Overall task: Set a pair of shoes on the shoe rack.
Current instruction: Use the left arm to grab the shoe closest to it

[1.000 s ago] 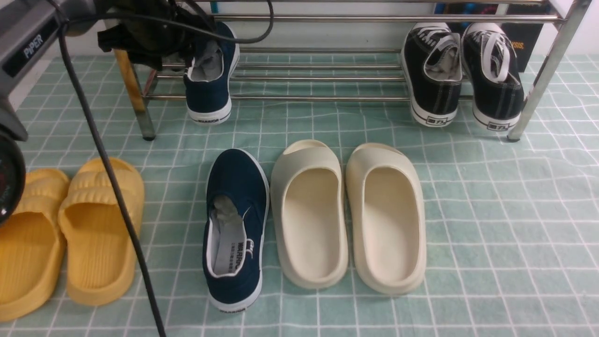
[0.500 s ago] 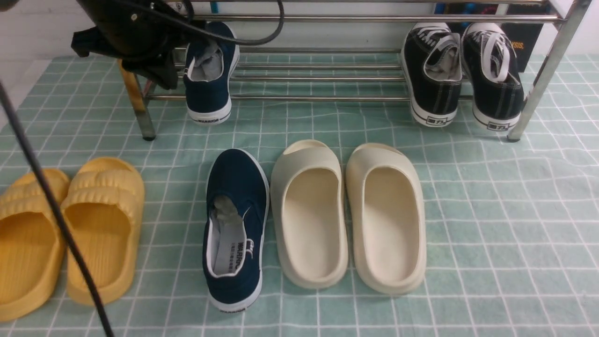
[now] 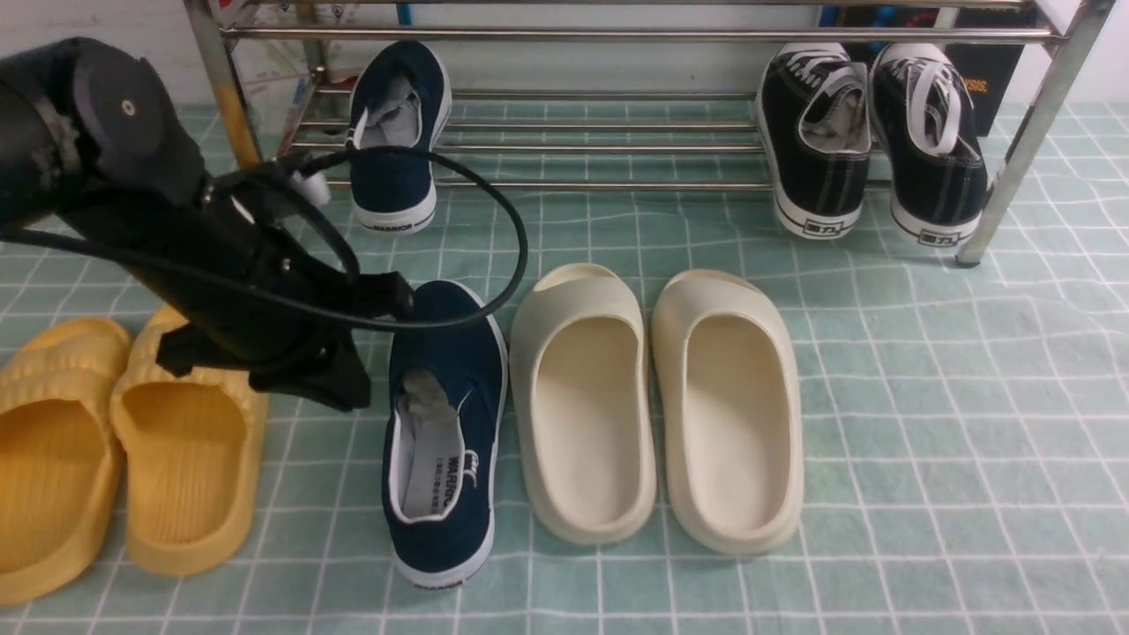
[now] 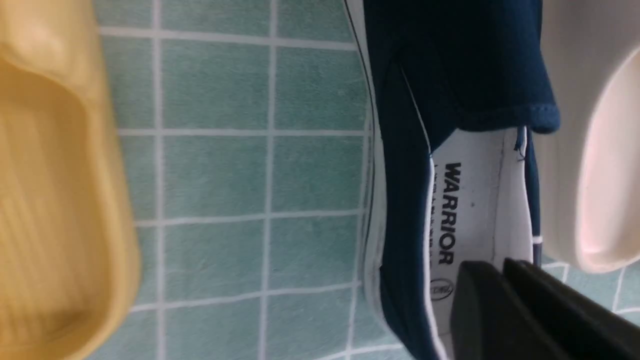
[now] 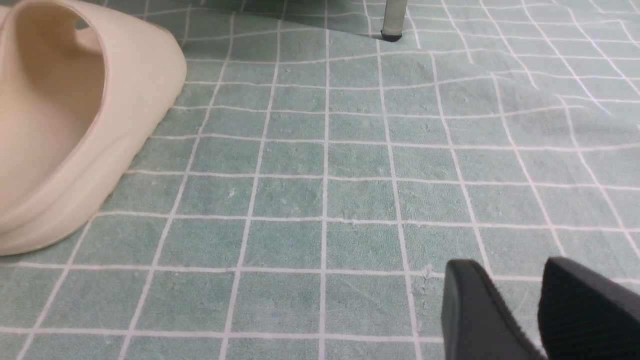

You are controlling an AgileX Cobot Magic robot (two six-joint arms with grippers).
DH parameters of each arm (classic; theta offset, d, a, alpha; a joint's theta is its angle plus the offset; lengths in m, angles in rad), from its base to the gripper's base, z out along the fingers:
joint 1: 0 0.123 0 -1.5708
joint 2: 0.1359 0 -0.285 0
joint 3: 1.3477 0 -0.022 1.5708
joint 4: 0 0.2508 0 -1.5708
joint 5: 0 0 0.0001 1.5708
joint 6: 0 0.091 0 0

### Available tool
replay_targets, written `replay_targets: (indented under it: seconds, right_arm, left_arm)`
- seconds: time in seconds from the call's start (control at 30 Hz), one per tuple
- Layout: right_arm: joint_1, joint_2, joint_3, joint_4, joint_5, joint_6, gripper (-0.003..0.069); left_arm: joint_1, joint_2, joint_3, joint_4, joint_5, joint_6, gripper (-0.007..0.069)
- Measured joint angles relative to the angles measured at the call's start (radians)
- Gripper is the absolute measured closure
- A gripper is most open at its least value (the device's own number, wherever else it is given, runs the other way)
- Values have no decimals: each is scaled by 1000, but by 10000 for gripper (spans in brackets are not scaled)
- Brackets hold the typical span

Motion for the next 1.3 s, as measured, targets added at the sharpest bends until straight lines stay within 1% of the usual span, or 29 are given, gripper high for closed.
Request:
replay_targets:
  seconds: [0.03,0.07,0.1,0.13,0.17,0.23,0.27,0.33,0.4,0.43,0.47,0.53,0.6,0.73,0.8,0.83,0.97,1.07,1.1,1.17,1.2,1.23,1.27,1.3]
  right_arm:
    - [0,0,0,0,0,2,421]
    - [0,0,0,0,0,2,421]
    - [0,0,0,0,0,2,421]
    - [0,0,0,0,0,2,421]
    - [0,0,0,0,0,2,421]
    - [0,0,0,0,0,2,421]
    - [0,0,0,0,0,2,421]
    - [0,0,0,0,0,2,421]
    - [0,0,0,-1,0,2,421]
    - [0,0,0,-1,1,2,421]
    - [0,0,0,-1,1,2,421]
    - [0,0,0,-1,1,2,421]
    - [0,0,0,-1,1,2,421]
    - [0,0,0,-1,1,2,421]
    - [0,0,0,-1,1,2,421]
    - [0,0,0,-1,1,2,421]
    - [0,0,0,-1,1,2,421]
    - [0,0,0,-1,1,2,421]
    - [0,0,0,-1,1,2,421]
    - [0,0,0,-1,1,2,421]
    - [0,0,0,-1,1,2,421]
    - [0,0,0,-1,1,2,421]
    - [0,0,0,-1,1,2,421]
    - [0,0,0,-1,1,2,421]
  left_arm:
    - [-2,19,0,-19,-4,3,477]
    - [-6,30,0,-31,-5,4,440]
    - [-8,37,0,-32,-9,4,421]
    - [-18,50,0,-32,-15,4,377]
    - [-43,70,0,-18,-34,1,318]
    - [-63,83,0,9,-50,-9,293]
    - [-91,101,0,55,-75,-36,272]
    - [-128,128,0,127,-98,-83,272]
    - [-161,148,-1,212,-110,-150,300]
    - [-166,150,-1,219,-110,-156,303]
    - [-185,160,-2,271,-112,-201,337]
    - [-202,169,-4,324,-114,-250,389]
    - [-210,175,-4,351,-118,-281,447]
    - [-211,176,-4,364,-112,-300,574]
    - [-211,176,-4,368,-109,-303,618]
    - [-211,175,-4,369,-108,-303,629]
    - [-211,174,-4,371,-108,-304,629]
    - [-211,174,-4,371,-108,-305,599]
    - [-211,174,-4,371,-108,-306,578]
    - [-211,174,-4,380,-108,-337,466]
    - [-211,174,-4,381,-108,-337,466]
    - [-211,174,-5,398,-103,-365,372]
    - [-211,174,-5,409,-99,-376,340]
    - [-211,174,-5,415,-99,-380,333]
